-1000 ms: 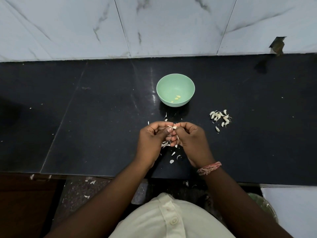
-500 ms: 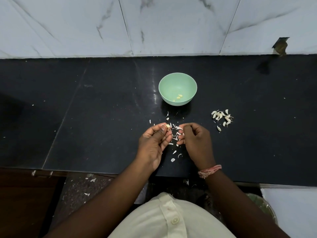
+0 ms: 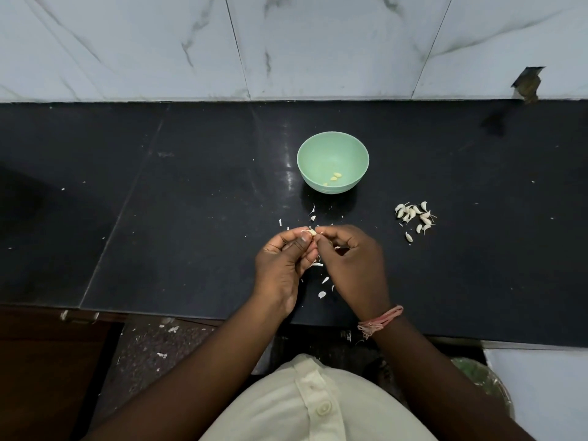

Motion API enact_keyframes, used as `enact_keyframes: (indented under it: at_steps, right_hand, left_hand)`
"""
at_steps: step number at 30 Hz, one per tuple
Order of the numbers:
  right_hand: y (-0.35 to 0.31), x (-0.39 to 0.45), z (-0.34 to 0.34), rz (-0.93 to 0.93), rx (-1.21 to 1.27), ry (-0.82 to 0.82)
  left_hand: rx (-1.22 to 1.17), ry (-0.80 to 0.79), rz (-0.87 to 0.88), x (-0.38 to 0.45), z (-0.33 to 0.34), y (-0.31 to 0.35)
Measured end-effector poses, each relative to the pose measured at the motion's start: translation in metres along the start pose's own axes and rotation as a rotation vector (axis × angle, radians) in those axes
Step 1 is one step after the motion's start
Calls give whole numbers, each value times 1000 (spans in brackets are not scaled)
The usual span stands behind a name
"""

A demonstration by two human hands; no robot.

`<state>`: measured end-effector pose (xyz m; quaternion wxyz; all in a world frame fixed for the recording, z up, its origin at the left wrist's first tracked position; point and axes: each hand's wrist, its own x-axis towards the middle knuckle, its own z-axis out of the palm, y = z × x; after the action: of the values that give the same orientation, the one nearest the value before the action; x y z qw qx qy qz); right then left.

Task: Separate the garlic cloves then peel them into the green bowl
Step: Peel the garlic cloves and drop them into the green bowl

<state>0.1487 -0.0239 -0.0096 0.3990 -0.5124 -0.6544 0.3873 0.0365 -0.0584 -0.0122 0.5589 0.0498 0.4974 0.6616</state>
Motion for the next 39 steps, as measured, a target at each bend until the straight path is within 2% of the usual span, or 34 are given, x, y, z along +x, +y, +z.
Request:
enact_keyframes:
  at_steps: [7,18,28,33,39]
  right_hand:
    - [1,2,-3,34,-13,-13]
    - [7,2,-6,-34,34,-26]
    - [0,1,-5,-29,-1,18]
    - [-2,4,-11,-130,-102,-38]
    - [2,8,-17,-200,-190,-82]
  left_hand:
    - [24,-22,20,-3,1,-3]
    - [-33,15,45,-7,9,-2]
    - [-18,34,104,-12,12,-5]
    - [40,22,138,-12,9,-5]
    - [84,-36,88,-11,3,-1]
